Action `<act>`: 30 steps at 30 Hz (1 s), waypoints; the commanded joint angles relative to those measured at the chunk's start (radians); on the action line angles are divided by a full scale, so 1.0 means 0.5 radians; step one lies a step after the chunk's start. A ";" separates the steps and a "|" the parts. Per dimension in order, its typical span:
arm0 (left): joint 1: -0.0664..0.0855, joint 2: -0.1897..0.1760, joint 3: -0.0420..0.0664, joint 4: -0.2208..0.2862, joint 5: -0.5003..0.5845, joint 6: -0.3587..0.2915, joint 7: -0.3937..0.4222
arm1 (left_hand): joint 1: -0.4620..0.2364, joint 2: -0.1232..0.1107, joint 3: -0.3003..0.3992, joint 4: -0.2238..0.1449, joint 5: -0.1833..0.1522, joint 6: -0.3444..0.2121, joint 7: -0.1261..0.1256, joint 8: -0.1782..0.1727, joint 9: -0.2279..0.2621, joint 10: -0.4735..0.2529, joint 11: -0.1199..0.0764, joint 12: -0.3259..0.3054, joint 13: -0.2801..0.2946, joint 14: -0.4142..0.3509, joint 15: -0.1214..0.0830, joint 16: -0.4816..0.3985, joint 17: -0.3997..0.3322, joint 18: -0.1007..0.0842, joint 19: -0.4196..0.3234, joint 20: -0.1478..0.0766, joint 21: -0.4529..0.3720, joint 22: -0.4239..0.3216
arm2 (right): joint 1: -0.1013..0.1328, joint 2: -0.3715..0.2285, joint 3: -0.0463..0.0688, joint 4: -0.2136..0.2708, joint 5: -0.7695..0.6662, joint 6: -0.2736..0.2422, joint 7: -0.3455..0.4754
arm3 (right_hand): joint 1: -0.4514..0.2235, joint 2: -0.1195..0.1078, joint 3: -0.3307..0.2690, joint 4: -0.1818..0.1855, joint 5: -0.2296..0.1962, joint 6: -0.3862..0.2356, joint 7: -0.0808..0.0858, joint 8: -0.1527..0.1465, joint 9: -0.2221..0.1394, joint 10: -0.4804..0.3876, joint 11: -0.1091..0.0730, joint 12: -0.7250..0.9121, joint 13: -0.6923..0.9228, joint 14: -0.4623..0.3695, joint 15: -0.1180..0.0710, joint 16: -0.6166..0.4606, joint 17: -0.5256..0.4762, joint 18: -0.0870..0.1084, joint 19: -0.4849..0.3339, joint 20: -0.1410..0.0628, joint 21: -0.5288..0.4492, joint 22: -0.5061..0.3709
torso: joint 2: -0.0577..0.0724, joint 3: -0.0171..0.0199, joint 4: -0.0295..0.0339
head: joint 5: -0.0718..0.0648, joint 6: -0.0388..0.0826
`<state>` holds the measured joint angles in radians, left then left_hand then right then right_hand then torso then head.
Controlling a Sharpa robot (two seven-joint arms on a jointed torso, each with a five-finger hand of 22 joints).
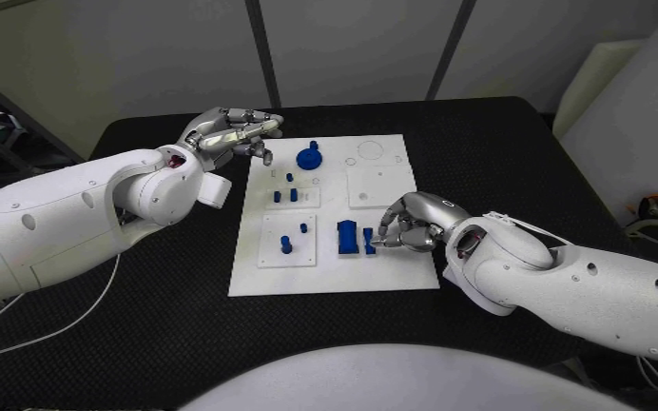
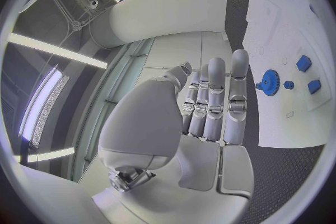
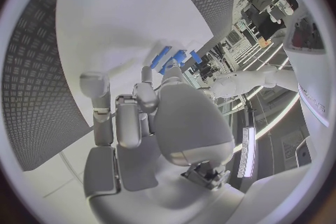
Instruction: Assemble the parts on the task board
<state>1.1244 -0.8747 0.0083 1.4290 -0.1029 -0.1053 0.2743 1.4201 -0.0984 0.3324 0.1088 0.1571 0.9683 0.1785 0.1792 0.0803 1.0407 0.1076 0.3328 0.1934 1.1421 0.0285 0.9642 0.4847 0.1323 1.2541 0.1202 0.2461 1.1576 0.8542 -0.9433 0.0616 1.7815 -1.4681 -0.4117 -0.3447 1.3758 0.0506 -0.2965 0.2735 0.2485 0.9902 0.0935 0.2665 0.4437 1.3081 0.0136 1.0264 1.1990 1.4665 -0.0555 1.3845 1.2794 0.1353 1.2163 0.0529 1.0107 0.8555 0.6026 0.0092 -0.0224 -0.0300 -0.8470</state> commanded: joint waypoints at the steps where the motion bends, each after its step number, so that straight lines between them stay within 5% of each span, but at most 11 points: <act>1: 0.001 0.012 0.001 -0.024 0.005 0.005 0.021 | 0.007 0.003 -0.009 -0.005 0.006 -0.013 0.004 0.009 -0.003 -0.018 0.001 0.012 -0.001 -0.015 0.000 0.009 -0.003 0.097 0.007 0.003 -0.007 -0.003 | 0.064 0.000 0.005 -0.087 0.620 -0.088 0.553 | 0.091 0.009 0.018 -0.029 0.016 -0.088 0.044 -0.055 -0.026 -0.250 0.040 -0.426 -0.286 -0.037 0.035 -0.296 -0.317 0.083 -0.232 0.033 -0.381 -0.412 | -0.026 -0.0057 -0.006 | -0.001 0.016; 5: -0.001 0.042 0.001 -0.078 0.006 -0.017 0.044 | -0.010 -0.003 -0.022 0.007 0.007 -0.019 0.000 0.014 -0.004 -0.026 0.001 0.021 -0.003 -0.074 0.006 -0.034 -0.027 0.094 -0.032 0.009 -0.039 -0.022 | 0.149 0.031 0.005 -0.247 1.045 -0.031 0.827 | 0.232 0.041 0.036 -0.067 0.011 -0.160 0.106 -0.119 -0.066 -0.593 0.109 -0.911 -0.644 -0.438 0.109 -1.224 -1.196 0.081 -0.425 0.098 -0.696 -0.622 | -0.056 -0.0134 -0.004 | -0.009 0.048; 8: -0.004 0.067 0.001 -0.126 0.006 -0.047 0.070 | -0.017 -0.008 -0.034 0.015 0.005 -0.023 -0.005 0.024 -0.004 -0.031 0.000 0.035 -0.006 -0.163 0.015 -0.131 -0.082 0.096 -0.114 0.018 -0.110 -0.071 | 0.195 0.076 0.006 -0.375 1.317 0.002 0.973 | 0.327 0.067 0.043 -0.079 -0.037 -0.192 0.149 -0.161 -0.107 -0.695 0.161 -1.155 -0.880 -0.577 0.170 -1.528 -1.333 0.070 -0.543 0.159 -0.907 -0.755 | -0.079 -0.0175 -0.008 | -0.008 0.072; 12: -0.012 0.105 0.001 -0.208 0.017 -0.110 0.132 | -0.026 -0.011 -0.051 0.039 0.006 -0.012 -0.027 0.046 -0.003 -0.027 0.006 0.037 -0.024 -0.339 0.050 -0.459 -0.255 0.087 -0.329 0.058 -0.306 -0.229 | 0.246 0.180 0.006 -0.594 1.714 0.043 1.158 | 0.459 0.113 0.057 -0.084 -0.100 -0.169 0.169 -0.232 -0.202 -0.631 0.212 -1.455 -1.296 -0.808 0.250 -1.958 -1.570 0.055 -0.729 0.260 -1.217 -0.952 | -0.118 -0.0274 -0.017 | -0.005 0.128; 16: -0.025 0.163 0.002 -0.326 0.067 -0.189 0.222 | -0.005 -0.022 -0.036 0.074 0.005 -0.024 -0.035 0.015 -0.016 0.007 0.046 -0.104 -0.126 -0.366 0.124 -0.968 -0.473 0.084 -0.711 0.160 -0.371 -0.592 | 0.276 0.306 0.013 -0.835 1.980 0.078 1.307 | 0.520 0.130 0.054 -0.087 -0.107 -0.116 0.175 -0.326 -0.315 -0.533 0.236 -1.660 -1.686 -0.824 0.312 -2.270 -1.802 0.098 -0.743 0.343 -1.440 -1.119 | -0.165 -0.0371 -0.031 | 0.012 0.168; 18: -0.031 0.203 0.002 -0.400 0.099 -0.236 0.269 | -0.002 -0.021 -0.034 0.097 0.005 -0.022 -0.058 -0.021 -0.022 0.041 0.067 -0.202 -0.183 -0.381 0.171 -1.199 -0.550 0.098 -0.865 0.228 -0.377 -0.812 | 0.284 0.375 0.042 -0.957 2.052 0.099 1.363 | 0.510 0.138 0.048 -0.094 -0.121 -0.065 0.182 -0.386 -0.391 -0.456 0.234 -1.739 -1.916 -0.745 0.321 -2.416 -1.931 0.105 -0.680 0.354 -1.549 -1.216 | -0.183 -0.0384 -0.032 | 0.016 0.186; 21: -0.046 0.258 0.003 -0.497 0.150 -0.300 0.328 | 0.005 -0.026 -0.065 0.104 -0.003 -0.029 -0.081 -0.078 -0.029 0.049 0.105 -0.333 -0.240 -0.436 0.223 -1.442 -0.639 0.110 -1.039 0.296 -0.385 -1.067 | 0.290 0.468 0.068 -1.113 2.112 0.145 1.434 | 0.493 0.152 0.053 -0.107 -0.138 -0.042 0.174 -0.404 -0.433 -0.441 0.241 -1.780 -2.026 -0.721 0.327 -2.493 -1.995 0.099 -0.654 0.361 -1.608 -1.266 | -0.199 -0.0349 -0.044 | 0.032 0.227; 25: -0.068 0.346 0.005 -0.629 0.221 -0.371 0.385 | -0.022 -0.012 -0.171 0.115 -0.012 -0.063 -0.106 -0.165 -0.031 -0.023 0.132 -0.469 -0.258 -0.494 0.250 -1.644 -0.736 0.102 -1.164 0.334 -0.372 -1.298 | 0.293 0.575 0.084 -1.303 2.147 0.219 1.493 | 0.481 0.210 0.098 -0.144 -0.220 -0.027 0.180 -0.408 -0.505 -0.405 0.251 -1.849 -2.174 -0.660 0.321 -2.585 -2.097 0.099 -0.614 0.374 -1.695 -1.346 | -0.224 -0.0268 -0.051 | 0.054 0.277; 30: -0.103 0.438 0.009 -0.739 0.295 -0.445 0.438 | -0.016 0.040 -0.309 0.106 -0.011 -0.062 -0.111 -0.230 -0.032 -0.094 0.134 -0.536 -0.263 -0.456 0.255 -1.761 -0.806 0.100 -1.160 0.338 -0.367 -1.489 | 0.294 0.682 0.092 -1.477 2.163 0.268 1.542 | 0.427 0.174 0.087 -0.174 -0.222 -0.042 0.191 -0.409 -0.561 -0.397 0.263 -1.898 -2.251 -0.645 0.332 -2.638 -2.165 0.100 -0.595 0.383 -1.751 -1.398 | -0.237 -0.0145 -0.051 | 0.075 0.310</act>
<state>1.0740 -0.6599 0.0115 1.0689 -0.0098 -0.2723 0.4300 1.4109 -0.0880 0.1825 0.1619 0.1571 0.9381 0.1265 0.0697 0.0651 1.0026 0.1739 0.0685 0.0621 0.9083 0.1556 0.0880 0.0843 0.2003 0.6730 0.2864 0.0563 0.4195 0.9992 -0.6089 0.1063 1.0539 -0.4344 -0.3281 0.3636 1.5981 0.1380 -0.2532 0.1910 0.1401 0.9707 0.1816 0.0688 0.1663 1.1044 0.1447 0.0807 0.0772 1.1421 0.1088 0.0682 0.2004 0.1711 0.9116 0.2443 0.1388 0.1594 0.4915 -0.0027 -0.0467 0.0036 -0.6983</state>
